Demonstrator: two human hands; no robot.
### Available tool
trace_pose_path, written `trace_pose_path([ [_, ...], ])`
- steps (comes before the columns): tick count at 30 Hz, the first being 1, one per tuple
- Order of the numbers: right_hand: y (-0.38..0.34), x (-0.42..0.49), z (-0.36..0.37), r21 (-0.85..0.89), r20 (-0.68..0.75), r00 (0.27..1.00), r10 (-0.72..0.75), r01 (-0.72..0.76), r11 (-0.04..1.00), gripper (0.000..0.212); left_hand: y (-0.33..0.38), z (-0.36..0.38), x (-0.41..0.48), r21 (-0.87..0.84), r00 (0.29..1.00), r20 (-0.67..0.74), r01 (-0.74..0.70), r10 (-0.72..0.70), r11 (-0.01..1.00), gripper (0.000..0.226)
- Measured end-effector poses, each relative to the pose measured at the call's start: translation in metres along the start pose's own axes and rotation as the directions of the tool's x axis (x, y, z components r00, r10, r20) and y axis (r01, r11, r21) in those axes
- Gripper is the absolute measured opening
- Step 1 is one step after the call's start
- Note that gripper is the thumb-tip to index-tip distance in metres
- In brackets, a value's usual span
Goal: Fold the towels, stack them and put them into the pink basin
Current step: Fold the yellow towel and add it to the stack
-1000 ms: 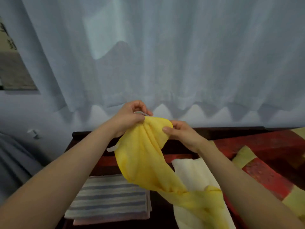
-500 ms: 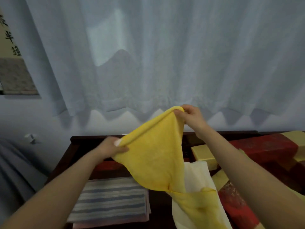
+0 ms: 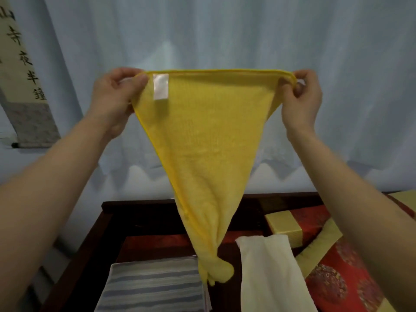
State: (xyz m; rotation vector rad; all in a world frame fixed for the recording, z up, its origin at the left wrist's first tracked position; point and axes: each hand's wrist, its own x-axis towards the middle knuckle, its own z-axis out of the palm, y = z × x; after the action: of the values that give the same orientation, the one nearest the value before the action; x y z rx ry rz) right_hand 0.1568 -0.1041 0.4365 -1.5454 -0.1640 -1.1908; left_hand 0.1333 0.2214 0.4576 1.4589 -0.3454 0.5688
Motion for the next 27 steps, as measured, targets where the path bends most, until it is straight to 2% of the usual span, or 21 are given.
trace_pose_path([
  [3,-0.010,-0.010,0.002,0.138,-0.061,0.998,-0.025,0.034,0.990,0.025,0.009,0.005,0.001,-0.034,0.985,-0.105,-0.142,0.137,0.989,0.006],
  [5,-0.013,-0.018,0.000,0.200,-0.022,0.999,0.036,-0.031,0.979,0.022,0.009,0.007,-0.004,-0.024,0.976,-0.127,-0.183,0.179,0.983,0.007],
  [7,-0.009,-0.028,-0.006,0.231,0.089,0.985,0.151,-0.168,0.959,0.019,0.003,0.010,-0.014,0.009,0.982,-0.119,-0.146,0.146,0.989,0.010],
  [9,0.002,-0.045,-0.018,0.215,0.281,0.916,0.288,-0.352,0.911,0.014,-0.012,0.010,-0.032,0.123,0.995,-0.087,-0.028,0.039,0.992,0.013],
  [10,0.011,-0.057,-0.027,0.177,0.396,0.845,0.360,-0.455,0.873,0.009,-0.025,0.008,-0.045,0.187,0.998,-0.054,0.049,-0.039,0.981,0.013],
  [12,0.032,-0.087,-0.046,0.031,0.585,0.646,0.491,-0.623,0.782,0.015,-0.058,0.002,-0.078,0.288,0.978,0.032,0.189,-0.206,0.939,0.011],
  [14,0.055,-0.125,-0.069,-0.131,0.698,0.440,0.565,-0.697,0.705,0.019,-0.097,-0.009,-0.124,0.288,0.913,0.133,0.336,-0.385,0.897,0.008],
  [15,0.066,-0.144,-0.082,-0.215,0.741,0.330,0.585,-0.709,0.672,0.017,-0.113,-0.016,-0.151,0.274,0.845,0.212,0.431,-0.491,0.860,0.011],
  [16,0.077,-0.164,-0.095,-0.297,0.780,0.201,0.592,-0.714,0.634,0.013,-0.131,-0.024,-0.176,0.281,0.752,0.306,0.514,-0.583,0.810,0.023],
  [17,0.088,-0.182,-0.107,-0.382,0.803,0.045,0.594,-0.726,0.572,0.010,-0.147,-0.031,-0.202,0.316,0.635,0.395,0.584,-0.663,0.748,0.035],
  [19,0.105,-0.214,-0.128,-0.525,0.805,-0.259,0.534,-0.729,0.439,0.008,-0.177,-0.045,-0.247,0.398,0.384,0.502,0.693,-0.775,0.602,0.041],
  [20,0.114,-0.228,-0.136,-0.580,0.787,-0.366,0.496,-0.712,0.396,0.010,-0.190,-0.051,-0.265,0.427,0.287,0.524,0.725,-0.802,0.539,0.040],
  [21,0.123,-0.242,-0.141,-0.621,0.766,-0.438,0.471,-0.694,0.364,0.011,-0.202,-0.055,-0.279,0.435,0.233,0.527,0.752,-0.817,0.495,0.040],
  [23,0.140,-0.262,-0.143,-0.656,0.736,-0.458,0.499,-0.662,0.361,0.019,-0.222,-0.062,-0.292,0.379,0.219,0.496,0.816,-0.840,0.437,0.043],
  [25,0.155,-0.278,-0.136,-0.647,0.725,-0.351,0.593,-0.641,0.412,0.030,-0.242,-0.066,-0.295,0.266,0.224,0.413,0.898,-0.883,0.352,0.041],
  [27,0.169,-0.291,-0.123,-0.595,0.712,-0.189,0.676,-0.673,0.439,0.032,-0.260,-0.066,-0.293,0.136,0.236,0.290,0.949,-0.927,0.284,0.029],
])
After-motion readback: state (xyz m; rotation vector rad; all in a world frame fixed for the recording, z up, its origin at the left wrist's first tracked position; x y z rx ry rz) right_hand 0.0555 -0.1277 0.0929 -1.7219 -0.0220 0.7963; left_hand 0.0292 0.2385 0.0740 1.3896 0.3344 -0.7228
